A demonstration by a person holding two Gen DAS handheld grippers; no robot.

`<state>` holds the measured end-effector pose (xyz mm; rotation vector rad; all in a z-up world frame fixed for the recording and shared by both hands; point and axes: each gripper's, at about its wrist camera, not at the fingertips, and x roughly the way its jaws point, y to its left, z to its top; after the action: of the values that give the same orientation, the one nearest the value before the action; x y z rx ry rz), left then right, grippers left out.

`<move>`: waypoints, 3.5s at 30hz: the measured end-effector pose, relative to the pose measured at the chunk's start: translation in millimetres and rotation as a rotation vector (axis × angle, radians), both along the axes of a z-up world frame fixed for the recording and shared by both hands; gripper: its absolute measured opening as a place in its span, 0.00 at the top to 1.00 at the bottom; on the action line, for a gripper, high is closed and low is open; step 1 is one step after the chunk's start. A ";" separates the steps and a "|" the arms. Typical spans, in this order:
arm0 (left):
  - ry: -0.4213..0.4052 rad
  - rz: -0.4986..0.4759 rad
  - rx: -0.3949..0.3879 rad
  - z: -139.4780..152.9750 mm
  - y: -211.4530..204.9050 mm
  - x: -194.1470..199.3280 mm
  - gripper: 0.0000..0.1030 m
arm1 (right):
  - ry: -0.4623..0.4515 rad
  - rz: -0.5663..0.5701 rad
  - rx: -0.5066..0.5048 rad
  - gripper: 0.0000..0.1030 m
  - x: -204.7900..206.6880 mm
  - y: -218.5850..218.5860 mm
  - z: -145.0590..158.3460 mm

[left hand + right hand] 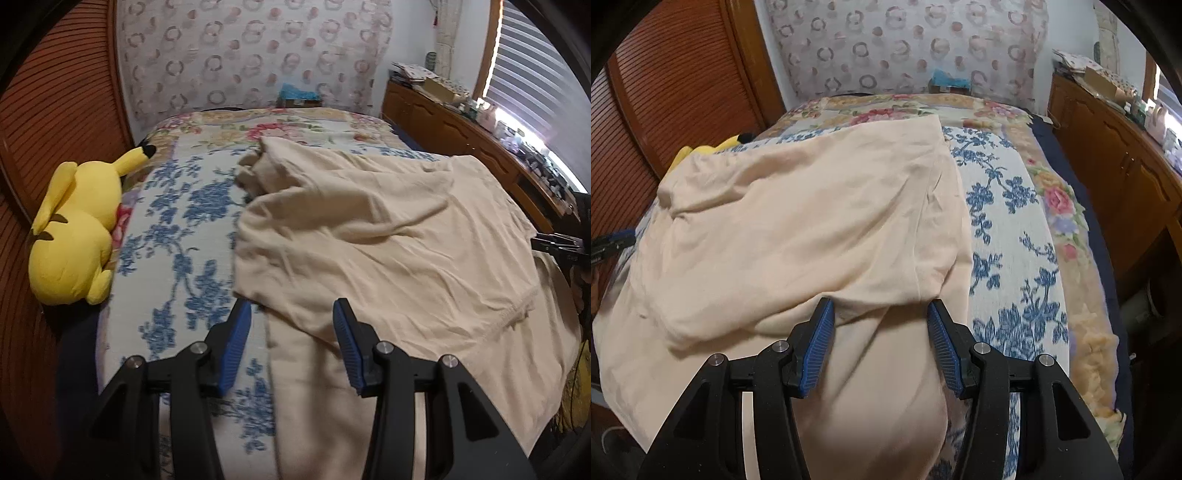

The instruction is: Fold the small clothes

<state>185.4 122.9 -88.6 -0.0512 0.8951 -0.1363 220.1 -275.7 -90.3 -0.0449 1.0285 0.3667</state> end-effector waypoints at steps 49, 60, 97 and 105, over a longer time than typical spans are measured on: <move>-0.196 -0.078 0.030 77.3 -27.9 -18.0 0.99 | -0.145 0.016 0.056 0.73 -2.6 -3.0 45.6; -0.187 -0.085 0.019 66.5 -36.4 -16.5 0.99 | 0.034 -0.029 0.101 0.62 -12.9 -1.6 3.4; -0.133 0.037 -0.059 44.6 2.1 -178.3 0.99 | -0.073 0.047 0.094 0.93 -163.2 -53.5 70.6; -0.115 0.041 -0.033 37.8 -0.5 -183.7 0.63 | -0.125 0.046 0.015 0.72 -165.1 -47.8 78.1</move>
<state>1.7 122.5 -50.8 -0.0919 0.7768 -0.1149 55.0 -323.5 -12.2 -0.0768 0.9017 0.4084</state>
